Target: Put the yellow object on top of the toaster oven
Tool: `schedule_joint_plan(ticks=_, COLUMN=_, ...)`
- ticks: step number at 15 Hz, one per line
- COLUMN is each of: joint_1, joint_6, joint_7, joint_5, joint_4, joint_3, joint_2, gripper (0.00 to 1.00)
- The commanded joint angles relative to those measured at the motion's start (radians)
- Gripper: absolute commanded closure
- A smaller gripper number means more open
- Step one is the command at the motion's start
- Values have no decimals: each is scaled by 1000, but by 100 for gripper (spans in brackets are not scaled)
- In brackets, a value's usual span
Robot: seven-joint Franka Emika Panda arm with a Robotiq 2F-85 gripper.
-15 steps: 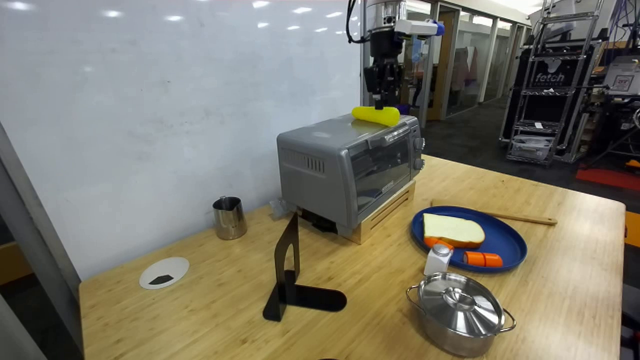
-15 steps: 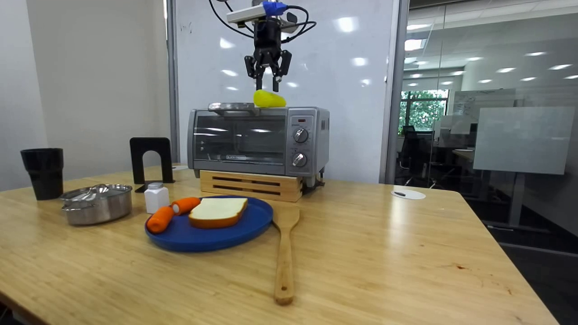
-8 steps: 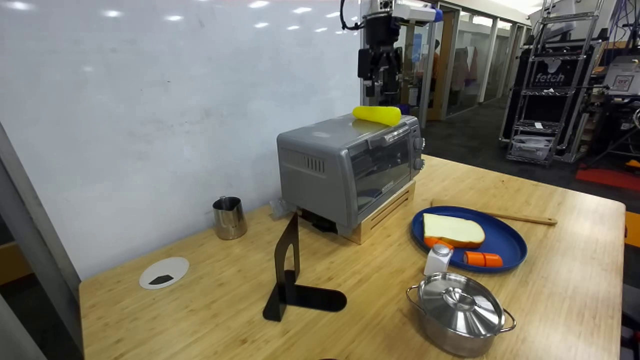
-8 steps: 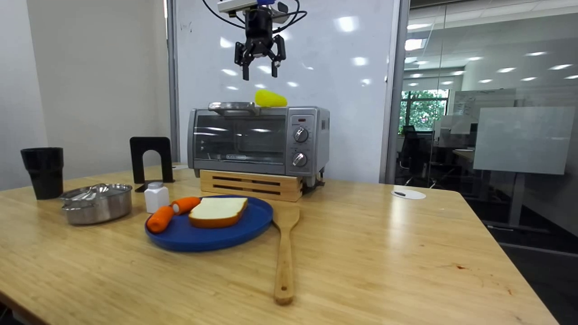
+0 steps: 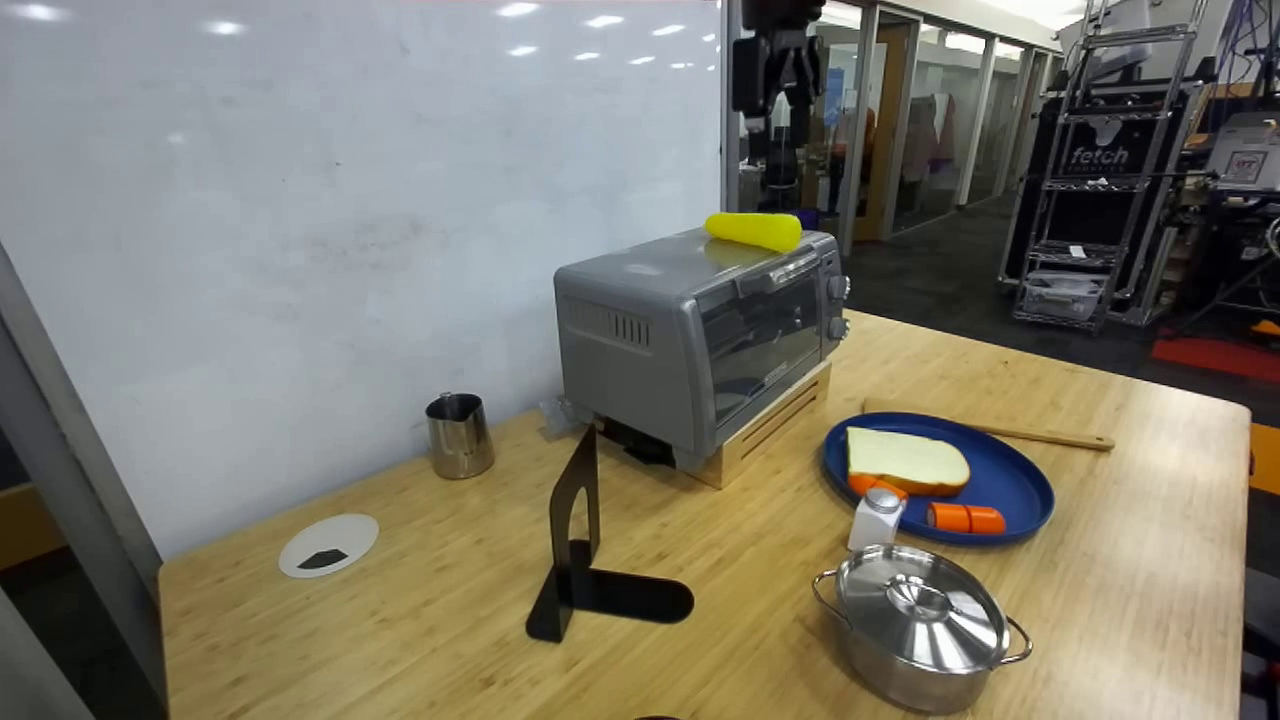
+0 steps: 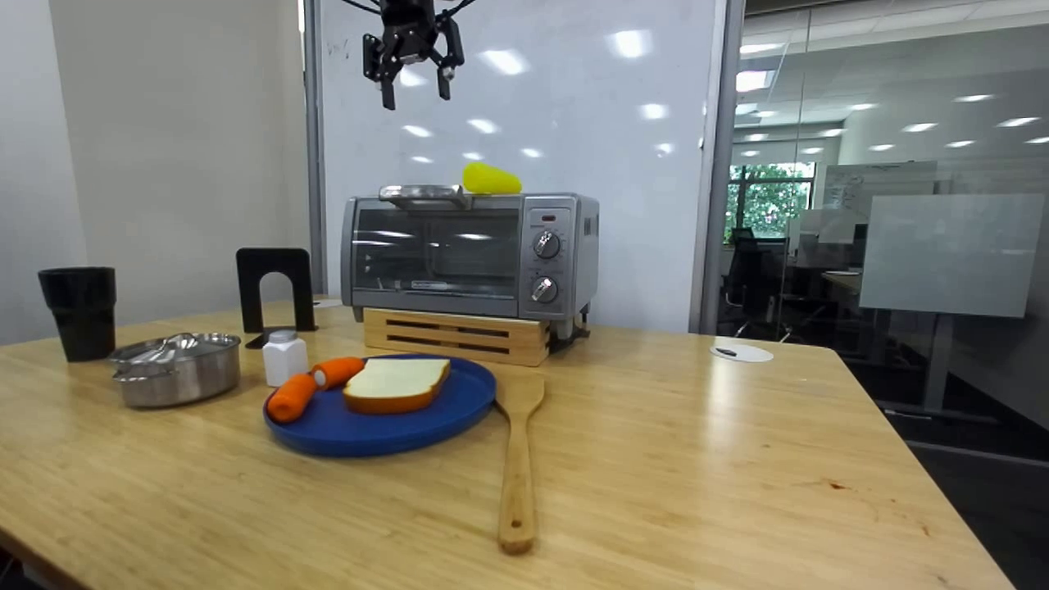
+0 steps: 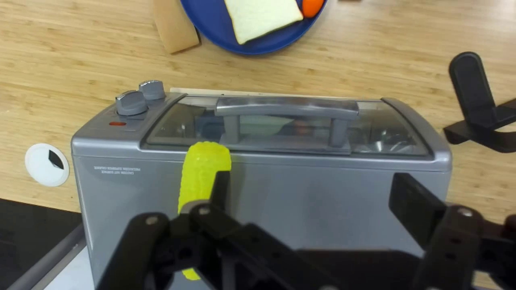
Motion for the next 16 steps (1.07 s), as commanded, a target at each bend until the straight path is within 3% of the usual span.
schedule_joint_plan(ticks=1, joint_1=2, joint_6=107, joint_7=-3, joint_5=14, joint_4=-248, joint_3=4, joint_2=-150, gripper=0)
schedule_joint_plan(ticks=2, joint_1=-26, joint_6=126, joint_7=-3, joint_5=15, joint_4=-294, joint_3=33, joint_2=-171, gripper=0)
schedule_joint_plan(ticks=9, joint_1=-31, joint_6=237, joint_7=-52, joint_5=2, joint_4=-677, joint_3=47, joint_2=-298, gripper=0)
schedule_joint_plan(ticks=16, joint_1=-75, joint_6=726, joint_7=58, joint_5=-267, joint_4=-1109, joint_3=26, joint_2=-307, gripper=0)
